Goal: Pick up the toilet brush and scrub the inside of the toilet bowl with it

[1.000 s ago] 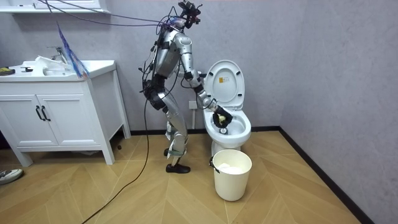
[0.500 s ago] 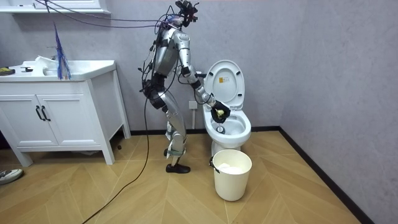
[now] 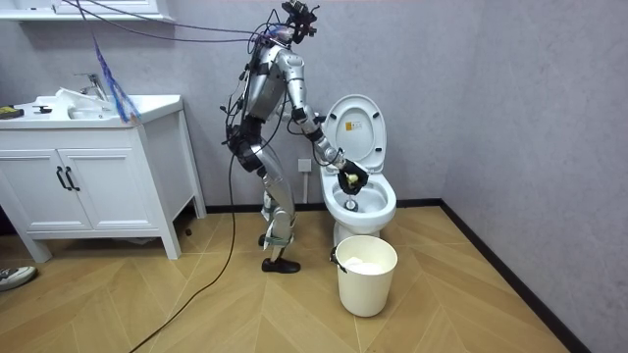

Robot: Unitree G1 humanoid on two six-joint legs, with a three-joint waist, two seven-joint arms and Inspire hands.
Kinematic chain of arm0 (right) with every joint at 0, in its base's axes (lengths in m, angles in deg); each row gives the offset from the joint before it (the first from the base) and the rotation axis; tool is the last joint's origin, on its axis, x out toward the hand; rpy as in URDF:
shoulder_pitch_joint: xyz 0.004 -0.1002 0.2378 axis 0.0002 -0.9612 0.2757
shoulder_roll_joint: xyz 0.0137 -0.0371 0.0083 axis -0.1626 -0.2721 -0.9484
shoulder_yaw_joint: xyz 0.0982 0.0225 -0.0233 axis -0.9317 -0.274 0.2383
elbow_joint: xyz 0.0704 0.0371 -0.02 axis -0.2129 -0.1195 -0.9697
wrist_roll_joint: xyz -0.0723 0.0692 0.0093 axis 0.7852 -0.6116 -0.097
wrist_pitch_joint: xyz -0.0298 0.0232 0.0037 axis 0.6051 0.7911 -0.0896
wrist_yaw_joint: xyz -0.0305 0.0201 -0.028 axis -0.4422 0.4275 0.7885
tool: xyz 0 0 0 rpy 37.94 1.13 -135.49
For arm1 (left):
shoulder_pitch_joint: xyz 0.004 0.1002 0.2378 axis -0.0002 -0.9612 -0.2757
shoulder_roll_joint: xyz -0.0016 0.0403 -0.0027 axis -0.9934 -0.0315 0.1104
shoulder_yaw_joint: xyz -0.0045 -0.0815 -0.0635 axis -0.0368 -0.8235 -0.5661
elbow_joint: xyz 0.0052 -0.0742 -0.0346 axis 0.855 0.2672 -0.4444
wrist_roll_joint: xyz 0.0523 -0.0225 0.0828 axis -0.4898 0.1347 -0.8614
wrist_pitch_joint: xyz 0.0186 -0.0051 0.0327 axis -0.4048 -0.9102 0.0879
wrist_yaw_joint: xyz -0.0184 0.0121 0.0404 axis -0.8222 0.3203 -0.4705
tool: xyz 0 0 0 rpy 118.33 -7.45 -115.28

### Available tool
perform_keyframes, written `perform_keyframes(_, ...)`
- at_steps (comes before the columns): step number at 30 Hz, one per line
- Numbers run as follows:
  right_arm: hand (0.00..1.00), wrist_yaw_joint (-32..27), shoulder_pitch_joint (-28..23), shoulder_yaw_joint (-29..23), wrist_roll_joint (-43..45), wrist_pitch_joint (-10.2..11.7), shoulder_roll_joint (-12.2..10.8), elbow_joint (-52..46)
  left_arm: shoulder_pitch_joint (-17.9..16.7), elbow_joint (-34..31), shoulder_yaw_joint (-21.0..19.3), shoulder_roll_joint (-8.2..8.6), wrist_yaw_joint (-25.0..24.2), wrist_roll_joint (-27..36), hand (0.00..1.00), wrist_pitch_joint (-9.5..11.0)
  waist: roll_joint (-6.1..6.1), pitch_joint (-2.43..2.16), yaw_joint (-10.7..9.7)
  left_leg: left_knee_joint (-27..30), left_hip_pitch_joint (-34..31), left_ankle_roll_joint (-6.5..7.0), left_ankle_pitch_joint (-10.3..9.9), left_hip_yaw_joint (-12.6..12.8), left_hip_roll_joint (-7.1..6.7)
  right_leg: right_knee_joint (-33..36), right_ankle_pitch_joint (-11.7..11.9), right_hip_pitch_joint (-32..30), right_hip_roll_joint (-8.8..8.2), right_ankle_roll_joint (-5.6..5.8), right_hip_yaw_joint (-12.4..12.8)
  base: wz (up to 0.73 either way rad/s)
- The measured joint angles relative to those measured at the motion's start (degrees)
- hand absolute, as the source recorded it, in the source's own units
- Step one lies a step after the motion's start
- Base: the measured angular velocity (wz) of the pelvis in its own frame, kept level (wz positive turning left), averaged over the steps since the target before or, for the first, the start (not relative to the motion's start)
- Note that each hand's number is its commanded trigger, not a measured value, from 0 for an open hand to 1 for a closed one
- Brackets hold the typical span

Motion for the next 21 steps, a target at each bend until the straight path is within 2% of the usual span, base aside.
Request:
perform_keyframes(3,1.00,0.3,-2.2,0.0,-0.5,-0.1,0.1,-1.8,-0.3,0.0,-0.3,-0.05,0.0,0.7,0.00,0.4,0.18,-0.12,-0.7,0.0,0.6,-0.16,-0.1,-0.1,0.52,-1.6,0.3,1.4,0.73,-0.10,-0.7,-0.02)
perform_keyframes(4,1.00,0.2,-2.2,0.0,-0.9,-0.1,0.0,-1.7,0.0,0.0,-0.3,-0.09,0.0,1.0,0.00,0.6,0.23,-0.15,-0.7,0.0,0.6,-0.20,-0.2,-0.1,0.94,-2.0,0.7,1.7,1.26,-0.13,-0.7,-0.06)
perform_keyframes(6,1.00,-0.5,-1.2,0.1,-2.8,0.3,0.0,0.0,0.4,0.1,0.2,-0.05,0.0,2.0,0.00,0.6,0.23,-0.15,-0.6,0.0,0.7,-0.20,-0.2,-0.1,0.93,-1.8,0.8,1.6,1.26,-0.18,-0.7,-0.02)
perform_keyframes(9,1.00,-2.7,0.9,0.3,-8.0,3.1,-0.4,6.7,0.1,0.1,1.1,-0.06,0.0,1.9,0.00,0.3,0.18,-0.11,-0.2,-0.3,1.4,-0.18,-0.2,0.3,0.93,-1.5,0.8,1.9,0.86,-0.19,-0.4,-0.02)
perform_keyframes(11,1.00,-3.1,3.1,-1.1,-12.2,5.4,-0.5,11.0,0.3,0.2,1.0,-0.10,0.0,1.9,0.00,-0.3,-0.37,0.19,-0.6,-0.7,1.3,0.08,0.1,0.8,-0.02,0.5,0.0,0.5,-0.54,-0.05,0.2,0.11)
perform_keyframes(13,1.00,-3.9,5.5,-2.3,-14.3,6.7,-0.5,13.7,0.5,0.2,1.0,-0.09,0.0,1.6,0.00,-0.9,-0.56,0.28,-0.8,-0.2,0.3,0.16,0.1,1.2,-0.62,1.7,-0.5,-1.1,-1.08,0.14,1.1,0.03)
perform_keyframes(17,1.00,-6.3,9.1,-5.4,-17.4,7.2,0.0,16.6,1.5,0.1,0.9,-0.10,0.2,-0.4,0.00,-1.6,-1.19,0.47,-0.8,0.5,-0.7,0.43,0.3,1.9,-1.05,3.7,-1.0,-2.8,-2.13,0.18,1.6,0.05)
perform_keyframes(19,1.00,-6.6,10.3,-5.5,-17.2,7.7,1.1,16.7,2.5,0.1,0.9,-0.16,0.2,-0.6,0.00,-2.1,-2.10,0.63,-0.8,0.9,-1.1,0.44,0.3,2.1,-1.05,4.2,-1.2,-3.3,-2.27,0.20,2.0,0.00)
perform_keyframes(21,1.00,-7.1,10.2,-5.5,-15.8,7.8,1.0,16.2,2.9,0.1,0.4,-0.15,0.0,-0.6,0.00,-2.2,-2.62,0.71,-0.8,1.2,-1.3,0.44,0.2,2.0,-0.90,4.2,-1.2,-3.3,-2.23,0.17,1.9,0.00)
